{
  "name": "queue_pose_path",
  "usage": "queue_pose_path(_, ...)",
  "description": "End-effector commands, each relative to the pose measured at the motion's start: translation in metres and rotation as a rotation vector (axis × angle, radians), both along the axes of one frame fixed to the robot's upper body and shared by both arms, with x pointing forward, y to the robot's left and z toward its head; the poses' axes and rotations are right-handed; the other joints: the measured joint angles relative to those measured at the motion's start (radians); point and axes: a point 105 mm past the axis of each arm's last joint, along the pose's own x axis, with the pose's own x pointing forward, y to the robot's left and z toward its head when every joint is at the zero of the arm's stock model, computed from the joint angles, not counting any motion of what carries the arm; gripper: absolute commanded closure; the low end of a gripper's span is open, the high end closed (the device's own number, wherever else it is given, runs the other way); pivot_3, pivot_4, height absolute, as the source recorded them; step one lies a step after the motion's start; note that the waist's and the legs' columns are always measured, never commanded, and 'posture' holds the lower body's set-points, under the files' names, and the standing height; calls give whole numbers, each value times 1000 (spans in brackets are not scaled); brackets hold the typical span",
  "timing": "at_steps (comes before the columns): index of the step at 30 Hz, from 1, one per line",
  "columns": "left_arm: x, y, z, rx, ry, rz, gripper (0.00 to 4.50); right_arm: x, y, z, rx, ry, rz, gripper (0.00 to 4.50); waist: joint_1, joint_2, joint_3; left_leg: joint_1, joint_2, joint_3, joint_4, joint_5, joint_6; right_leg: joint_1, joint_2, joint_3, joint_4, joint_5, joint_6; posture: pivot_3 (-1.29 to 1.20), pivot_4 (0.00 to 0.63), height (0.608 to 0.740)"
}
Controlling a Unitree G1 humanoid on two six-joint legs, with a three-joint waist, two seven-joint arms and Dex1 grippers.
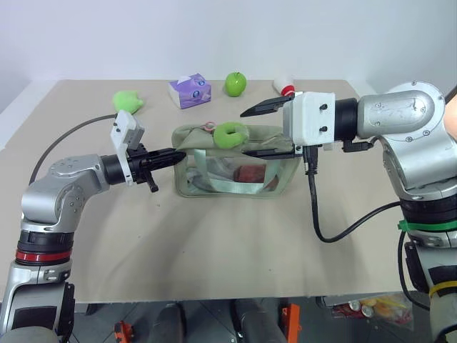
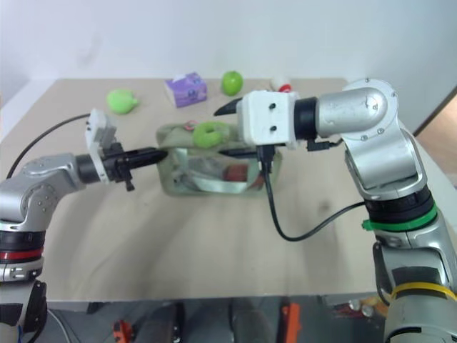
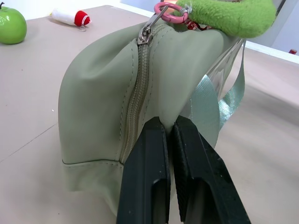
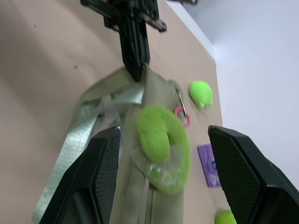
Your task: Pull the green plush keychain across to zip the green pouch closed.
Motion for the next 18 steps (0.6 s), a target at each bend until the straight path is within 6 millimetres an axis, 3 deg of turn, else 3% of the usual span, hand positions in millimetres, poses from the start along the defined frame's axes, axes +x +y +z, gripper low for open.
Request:
queue_pose_path(1, -1, -4, 9, -9, -45, -18, 4500, -9, 11, 9, -16, -68, 55, 1425, 0, 0, 0, 0, 0, 0, 0, 0, 0, 0, 0, 0, 0, 0, 0, 0, 150, 740)
queue_pose_path(18, -5, -4, 8, -21, -43, -8, 4500, 23, 26, -1, -28, -97, 25, 1425, 1, 0, 0, 0, 0, 0, 0, 0, 0, 0, 0, 0, 0, 0, 0, 0, 150, 740)
